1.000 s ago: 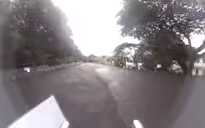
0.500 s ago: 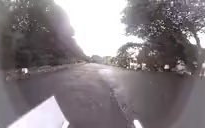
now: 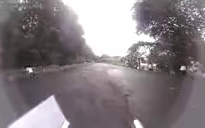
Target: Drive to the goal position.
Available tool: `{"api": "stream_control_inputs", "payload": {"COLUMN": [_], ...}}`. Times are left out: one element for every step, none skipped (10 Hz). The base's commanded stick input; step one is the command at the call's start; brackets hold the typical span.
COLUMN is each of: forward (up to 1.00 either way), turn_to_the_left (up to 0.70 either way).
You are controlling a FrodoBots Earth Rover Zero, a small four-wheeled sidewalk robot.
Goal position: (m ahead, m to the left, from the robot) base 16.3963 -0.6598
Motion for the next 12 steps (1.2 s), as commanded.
{"api": "stream_control_inputs", "payload": {"forward": [1.0,1.0,1.0,1.0,1.0,1.0,1.0,1.0,1.0,1.0,1.0,1.0], "turn_to_the_left": [0.0,0.0,0.0,0.0,0.0,-0.09,-0.38,-0.4,-0.28,0.0,0.0,0.0]}}
